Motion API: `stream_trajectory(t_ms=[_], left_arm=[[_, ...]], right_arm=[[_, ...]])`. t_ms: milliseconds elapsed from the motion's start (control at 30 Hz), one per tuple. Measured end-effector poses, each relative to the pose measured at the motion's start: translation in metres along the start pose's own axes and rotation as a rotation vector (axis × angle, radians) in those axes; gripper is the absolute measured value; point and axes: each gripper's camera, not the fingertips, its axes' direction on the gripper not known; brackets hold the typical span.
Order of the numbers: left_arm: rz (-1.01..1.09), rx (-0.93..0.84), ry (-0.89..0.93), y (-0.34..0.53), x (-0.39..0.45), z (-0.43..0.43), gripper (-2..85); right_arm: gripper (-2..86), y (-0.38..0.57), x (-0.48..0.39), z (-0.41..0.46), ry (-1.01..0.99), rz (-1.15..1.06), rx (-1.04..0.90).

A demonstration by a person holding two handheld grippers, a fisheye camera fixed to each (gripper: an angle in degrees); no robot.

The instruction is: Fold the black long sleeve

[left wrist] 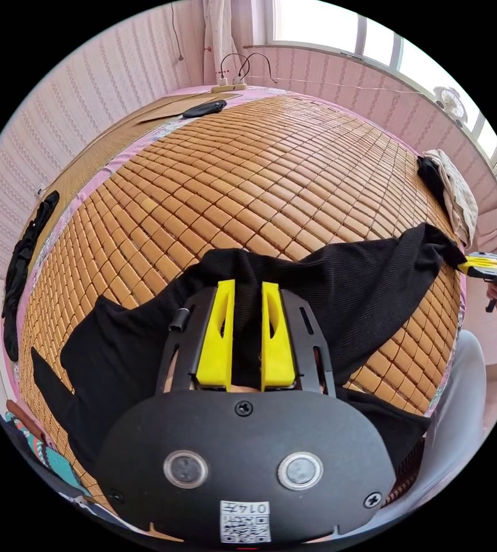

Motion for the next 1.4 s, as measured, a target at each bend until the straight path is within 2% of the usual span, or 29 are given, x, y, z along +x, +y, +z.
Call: stream_trajectory(t_ms=[67,167,233,433,700,833,900,1033,1133,1200,1267,1400], left_arm=[[-0.004,0.001,0.021,-0.005,0.001,-0.003,1.1],[-0.029,0.111,0.007,-0.007,-0.002,-0.016,-0.5],[-0.054,0.116,0.012,-0.012,-0.005,-0.015,-0.7],[-0.082,0.061,-0.035,-0.025,-0.001,0.010,0.5],[-0.061,0.057,-0.055,-0.035,0.003,0.012,2.1],[-0.118,0.051,-0.016,-0.033,-0.005,0.005,3.2],[-0.133,0.087,0.012,-0.030,-0.009,-0.007,4.1],[-0.070,0.116,0.065,-0.026,-0.002,-0.021,6.2],[-0.032,0.021,0.051,-0.029,0.010,-0.005,8.1],[-0.018,0.025,0.018,-0.026,0.016,-0.004,7.2],[-0.007,0.011,0.023,-0.026,0.018,-0.005,0.5],[-0.048,0.044,0.008,-0.025,0.013,-0.009,-0.7]], right_arm=[[0.2,0.004,0.006,-0.024,-0.053,0.016,0.052],[-0.2,0.004,0.024,-0.062,-0.151,0.053,0.115],[-0.2,-0.003,0.043,-0.068,-0.197,0.095,0.094],[0.4,-0.032,0.097,-0.020,-0.141,0.220,-0.016],[0.7,-0.031,0.103,-0.010,0.120,0.278,-0.001],[1.8,-0.020,0.087,-0.021,0.066,0.233,0.057],[5.1,-0.016,0.072,-0.016,0.043,0.204,0.050],[9.7,-0.019,0.070,-0.002,0.070,0.232,0.075],[6.4,-0.030,0.075,0.013,0.017,0.265,0.092],[2.4,-0.034,0.076,0.023,0.003,0.276,0.075],[1.5,-0.035,0.078,0.024,-0.025,0.293,0.070],[0.7,-0.037,0.072,0.025,0.023,0.295,0.073]])
